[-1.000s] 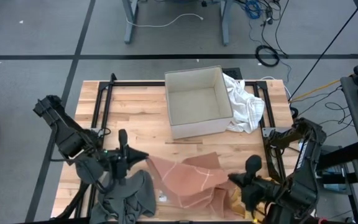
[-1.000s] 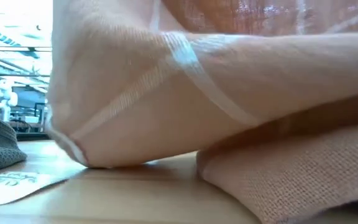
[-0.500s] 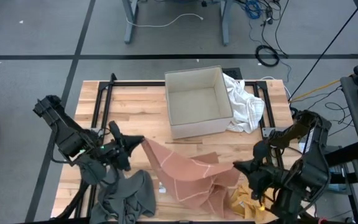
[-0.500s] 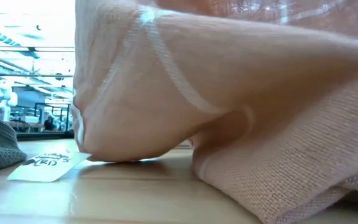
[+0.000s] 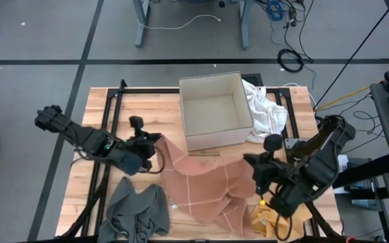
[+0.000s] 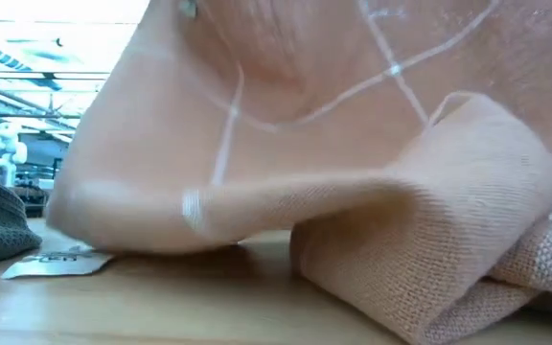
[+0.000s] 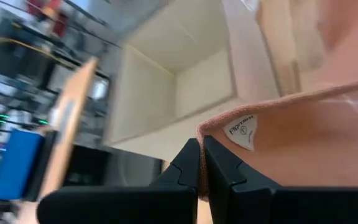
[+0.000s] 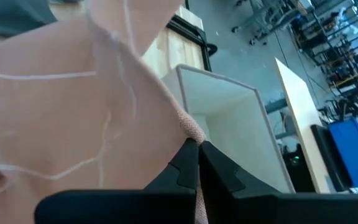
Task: Fold towel
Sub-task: Fold the brown towel
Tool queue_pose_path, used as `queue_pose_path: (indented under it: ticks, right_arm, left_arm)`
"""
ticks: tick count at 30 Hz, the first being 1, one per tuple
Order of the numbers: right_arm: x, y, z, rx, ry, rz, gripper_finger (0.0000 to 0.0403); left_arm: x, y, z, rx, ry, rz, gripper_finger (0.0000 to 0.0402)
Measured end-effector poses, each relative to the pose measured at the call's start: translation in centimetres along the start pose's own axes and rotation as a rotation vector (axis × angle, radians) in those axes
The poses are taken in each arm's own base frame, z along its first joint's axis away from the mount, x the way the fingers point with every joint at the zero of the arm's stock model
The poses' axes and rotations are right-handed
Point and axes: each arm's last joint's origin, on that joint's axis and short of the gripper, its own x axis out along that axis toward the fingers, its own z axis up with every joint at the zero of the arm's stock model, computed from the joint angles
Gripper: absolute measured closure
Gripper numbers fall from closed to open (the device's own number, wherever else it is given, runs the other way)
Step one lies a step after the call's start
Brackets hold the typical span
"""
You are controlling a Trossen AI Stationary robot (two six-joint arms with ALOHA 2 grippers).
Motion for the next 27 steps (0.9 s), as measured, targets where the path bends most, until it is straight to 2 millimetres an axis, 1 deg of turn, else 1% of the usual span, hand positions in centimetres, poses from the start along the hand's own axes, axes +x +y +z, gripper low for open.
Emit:
queue_pose_path:
  ticks: [3,9,12,17,22,27]
  right_arm:
    - [0.9,0.0,0.9,-0.017,-0.006,0.065,0.0403]
    - [2.8,-0.5,2.7,-0.061,-0.034,0.259,0.0403]
    - [3.7,-1.0,3.2,-0.088,-0.048,0.318,0.0403]
    - [5.4,-2.0,3.8,-0.136,-0.077,0.428,0.0403]
    - [7.3,-3.8,4.1,-0.161,-0.090,0.460,0.0403]
    - [9.0,-6.8,3.5,-0.132,-0.069,0.445,0.0403]
  left_arm:
    - [1.4,0.0,-0.3,-0.006,0.018,-0.031,0.0392]
    - [4.2,-0.2,-0.6,-0.003,-0.007,-0.090,0.0392]
    - [5.2,-0.3,-0.8,-0.003,-0.022,-0.127,0.0392]
    - [6.6,0.2,-1.0,-0.024,-0.049,-0.185,0.0392]
    - [8.0,1.0,-1.7,-0.033,-0.037,-0.206,0.0392]
    - [9.2,2.2,-3.0,-0.050,0.046,-0.179,0.0392]
